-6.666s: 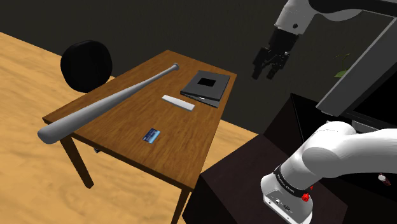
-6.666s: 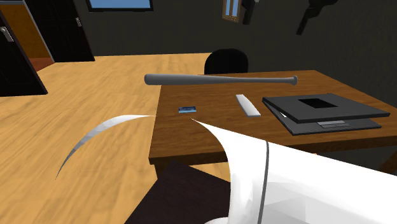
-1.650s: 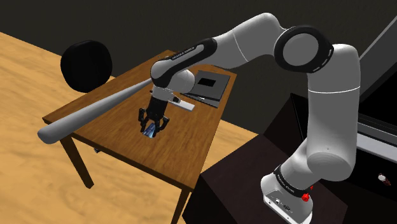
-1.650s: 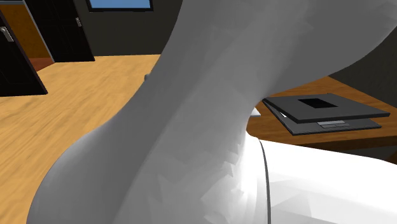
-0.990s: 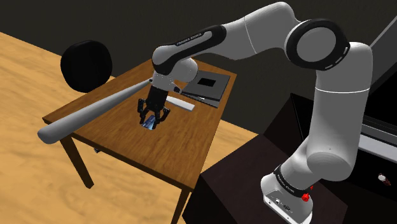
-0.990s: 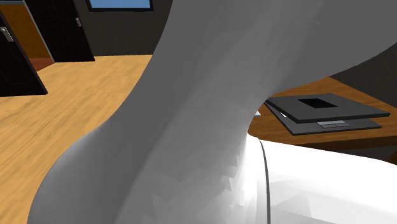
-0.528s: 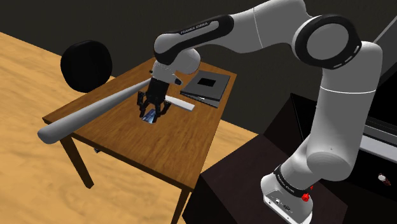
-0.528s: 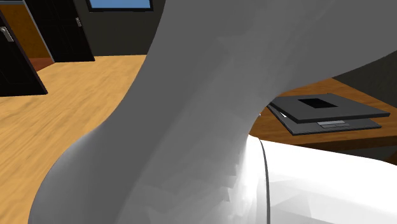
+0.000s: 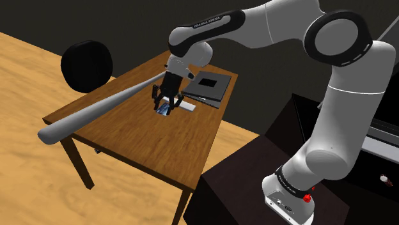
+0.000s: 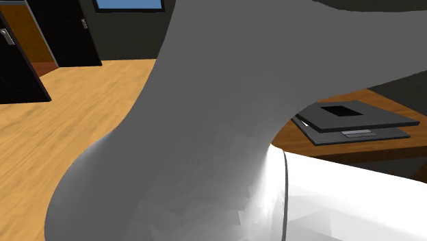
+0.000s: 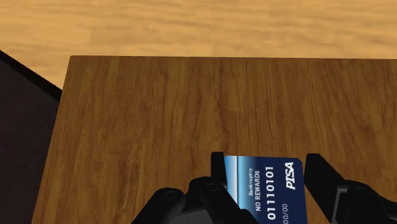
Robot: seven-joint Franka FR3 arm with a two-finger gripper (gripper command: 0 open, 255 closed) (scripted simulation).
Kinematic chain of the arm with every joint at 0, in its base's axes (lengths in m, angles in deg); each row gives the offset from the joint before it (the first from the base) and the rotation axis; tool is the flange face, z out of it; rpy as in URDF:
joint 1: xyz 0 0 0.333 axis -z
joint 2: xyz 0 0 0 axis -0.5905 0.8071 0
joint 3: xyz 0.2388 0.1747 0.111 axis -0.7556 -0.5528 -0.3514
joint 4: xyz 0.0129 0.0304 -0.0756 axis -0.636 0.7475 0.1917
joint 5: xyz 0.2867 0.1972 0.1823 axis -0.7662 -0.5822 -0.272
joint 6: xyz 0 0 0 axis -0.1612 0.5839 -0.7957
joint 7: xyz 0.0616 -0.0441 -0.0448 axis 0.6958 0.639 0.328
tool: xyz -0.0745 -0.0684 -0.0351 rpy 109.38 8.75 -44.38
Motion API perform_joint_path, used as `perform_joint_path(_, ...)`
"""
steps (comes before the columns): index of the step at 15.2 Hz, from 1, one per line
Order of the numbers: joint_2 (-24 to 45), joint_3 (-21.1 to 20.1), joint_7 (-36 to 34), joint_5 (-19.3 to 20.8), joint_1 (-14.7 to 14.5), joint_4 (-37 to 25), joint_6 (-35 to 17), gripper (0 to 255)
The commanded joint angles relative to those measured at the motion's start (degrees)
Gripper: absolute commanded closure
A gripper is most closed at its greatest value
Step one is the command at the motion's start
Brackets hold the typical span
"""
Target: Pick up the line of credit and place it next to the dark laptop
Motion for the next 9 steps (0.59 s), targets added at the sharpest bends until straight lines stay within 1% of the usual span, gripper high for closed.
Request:
perform_joint_path(1, -1.0, 0.9, 2.5, 0.1, 1.8, 1.5, 0.9, 255)
perform_joint_path(9, -2.5, 5.0, 10.6, 2.1, 8.4, 2.3, 6.4, 255)
